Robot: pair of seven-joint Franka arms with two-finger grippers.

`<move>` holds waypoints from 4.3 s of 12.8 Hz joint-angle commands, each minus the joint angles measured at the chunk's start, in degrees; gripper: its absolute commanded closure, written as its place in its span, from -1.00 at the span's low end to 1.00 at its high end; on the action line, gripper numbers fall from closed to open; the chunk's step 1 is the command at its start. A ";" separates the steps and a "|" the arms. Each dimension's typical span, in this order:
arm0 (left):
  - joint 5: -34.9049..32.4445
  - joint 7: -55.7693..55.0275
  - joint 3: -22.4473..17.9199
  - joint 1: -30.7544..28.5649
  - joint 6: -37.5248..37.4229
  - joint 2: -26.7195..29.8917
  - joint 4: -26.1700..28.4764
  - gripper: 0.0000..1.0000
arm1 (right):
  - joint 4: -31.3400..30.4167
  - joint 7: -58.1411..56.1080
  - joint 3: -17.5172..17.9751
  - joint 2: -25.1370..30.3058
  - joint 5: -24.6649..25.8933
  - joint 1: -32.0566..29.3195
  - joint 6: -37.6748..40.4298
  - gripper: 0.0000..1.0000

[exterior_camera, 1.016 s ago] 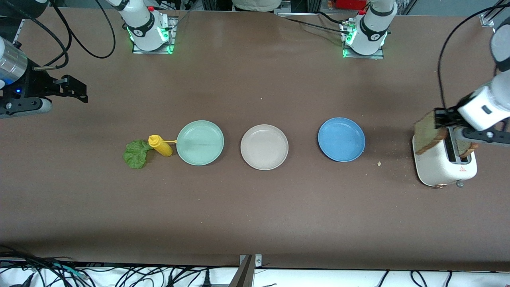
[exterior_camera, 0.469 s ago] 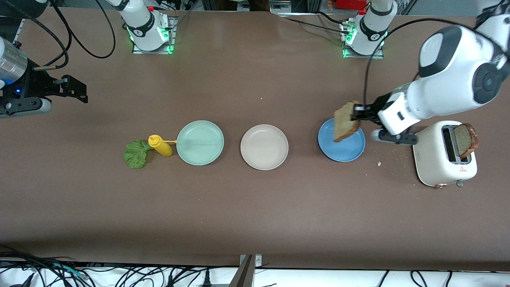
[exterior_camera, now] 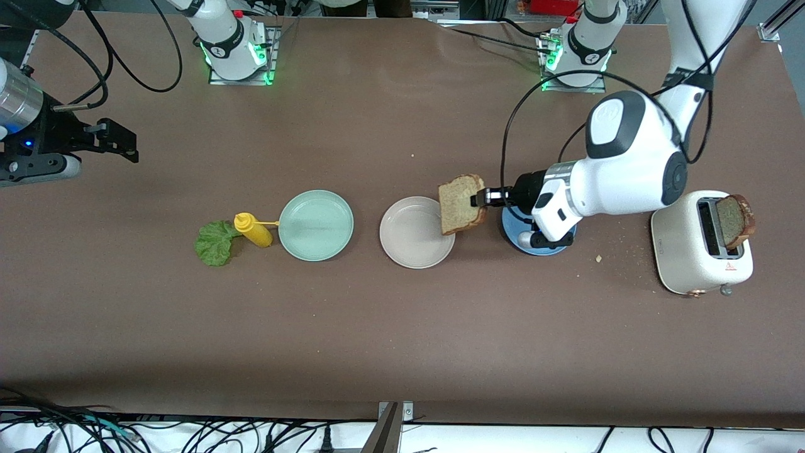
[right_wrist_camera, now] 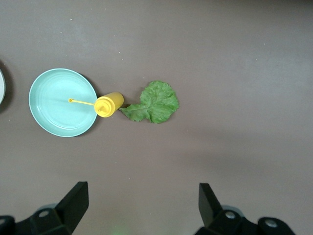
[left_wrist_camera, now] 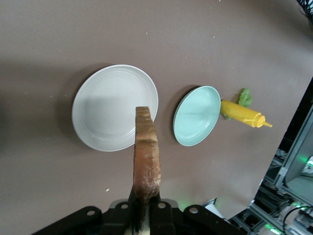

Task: Make sandwich in beige plate with both arms
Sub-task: 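Carry the bread slice past the blue plate to the beige plate, then lower the bread onto the beige plate and open the left gripper, then raise the left gripper away while the right gripper reaches the mustard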

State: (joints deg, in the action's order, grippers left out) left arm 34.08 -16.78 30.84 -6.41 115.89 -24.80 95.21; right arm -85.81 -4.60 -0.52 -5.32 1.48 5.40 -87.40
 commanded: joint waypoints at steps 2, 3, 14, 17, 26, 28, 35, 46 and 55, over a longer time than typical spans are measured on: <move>2.13 2.51 -0.08 2.88 3.70 -9.10 -2.48 1.00 | 1.00 0.46 0.17 -0.22 0.10 -0.30 0.22 -1.00; 3.00 7.41 0.01 3.94 5.99 -10.78 -2.39 1.00 | 1.00 0.55 0.17 -0.22 0.02 -0.30 0.30 -1.00; 16.46 36.28 -0.34 7.20 14.10 -20.29 -1.95 1.00 | 0.91 0.47 0.17 -0.22 0.02 -0.30 0.30 -1.00; 16.11 37.17 -0.34 7.03 15.50 -21.43 -2.04 -1.00 | 0.91 0.55 0.17 -0.22 0.02 -0.30 0.30 -1.00; 5.59 36.99 -0.34 1.33 11.48 -17.40 -1.16 -1.00 | 1.00 0.55 0.17 -0.22 0.02 -0.30 0.30 -1.00; 3.19 36.47 -0.43 -0.17 8.31 -14.94 -1.25 -1.00 | 1.00 0.55 0.17 -0.30 0.02 -0.30 0.30 -1.00; -14.62 29.54 -0.52 -6.16 -2.75 -7.37 -5.53 -1.00 | 0.91 0.03 0.08 -0.57 0.10 -1.00 0.04 -1.00; -38.30 14.93 -1.91 -8.44 -29.15 9.65 -18.13 -1.00 | 0.73 -0.94 -0.18 -1.80 -0.69 -3.02 0.20 -1.00; -31.71 14.59 -30.05 14.23 -22.90 27.26 -2.48 -1.00 | 0.82 -36.40 -0.44 -6.89 -10.61 -3.29 -2.94 -1.00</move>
State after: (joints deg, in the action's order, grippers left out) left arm 1.25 -1.94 4.53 4.51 91.40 1.52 90.88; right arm -85.98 -31.68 -0.99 -9.29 -6.70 2.77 -88.95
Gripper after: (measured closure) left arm 0.000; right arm 0.000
